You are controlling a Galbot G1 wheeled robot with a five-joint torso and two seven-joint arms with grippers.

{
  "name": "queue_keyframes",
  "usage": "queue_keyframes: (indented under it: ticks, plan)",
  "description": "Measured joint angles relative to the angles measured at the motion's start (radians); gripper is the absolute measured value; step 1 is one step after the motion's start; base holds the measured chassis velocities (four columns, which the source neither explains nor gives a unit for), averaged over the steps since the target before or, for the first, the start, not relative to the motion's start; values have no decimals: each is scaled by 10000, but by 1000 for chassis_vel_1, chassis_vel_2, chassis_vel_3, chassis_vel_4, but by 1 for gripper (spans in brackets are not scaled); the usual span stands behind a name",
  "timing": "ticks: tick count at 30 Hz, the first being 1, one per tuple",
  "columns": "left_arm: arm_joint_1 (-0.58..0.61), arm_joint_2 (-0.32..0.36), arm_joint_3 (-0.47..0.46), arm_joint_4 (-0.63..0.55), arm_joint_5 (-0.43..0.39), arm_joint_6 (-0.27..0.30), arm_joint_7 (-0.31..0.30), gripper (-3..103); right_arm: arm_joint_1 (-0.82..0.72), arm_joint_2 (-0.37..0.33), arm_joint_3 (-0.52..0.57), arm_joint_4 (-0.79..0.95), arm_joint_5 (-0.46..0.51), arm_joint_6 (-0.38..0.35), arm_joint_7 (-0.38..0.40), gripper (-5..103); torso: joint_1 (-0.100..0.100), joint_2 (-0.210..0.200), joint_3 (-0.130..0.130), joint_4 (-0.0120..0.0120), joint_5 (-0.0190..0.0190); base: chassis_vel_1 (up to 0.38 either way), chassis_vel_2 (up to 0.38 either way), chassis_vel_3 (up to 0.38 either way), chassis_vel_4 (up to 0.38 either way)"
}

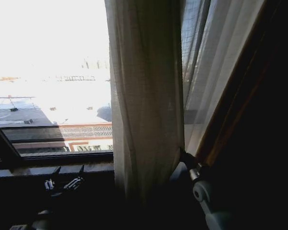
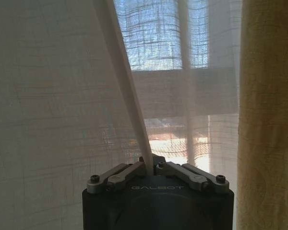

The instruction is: Open the curtains by pulling them apart, changing their state from closed to fully open.

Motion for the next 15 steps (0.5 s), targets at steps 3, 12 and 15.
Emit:
queue_keyframes:
  ticks: [3,12,15]
  plan:
    - [-1,-9,0,-4,2,0,0,100,0,3,-1,-24,-2,1,0,0,-2,1,-1,-1,-1,-364,-335,362,347]
    - [-6,-52,24,-32,37,7,-1,100,-11,-18,13,-72,-128,217,-4,0,-1,0,-1,0,-4,-352,-359,346,351]
    - [26,-62,25,-40,38,8,-1,100,-52,-6,-16,-119,-274,386,-24,0,-1,0,-1,-1,0,-300,-304,292,297]
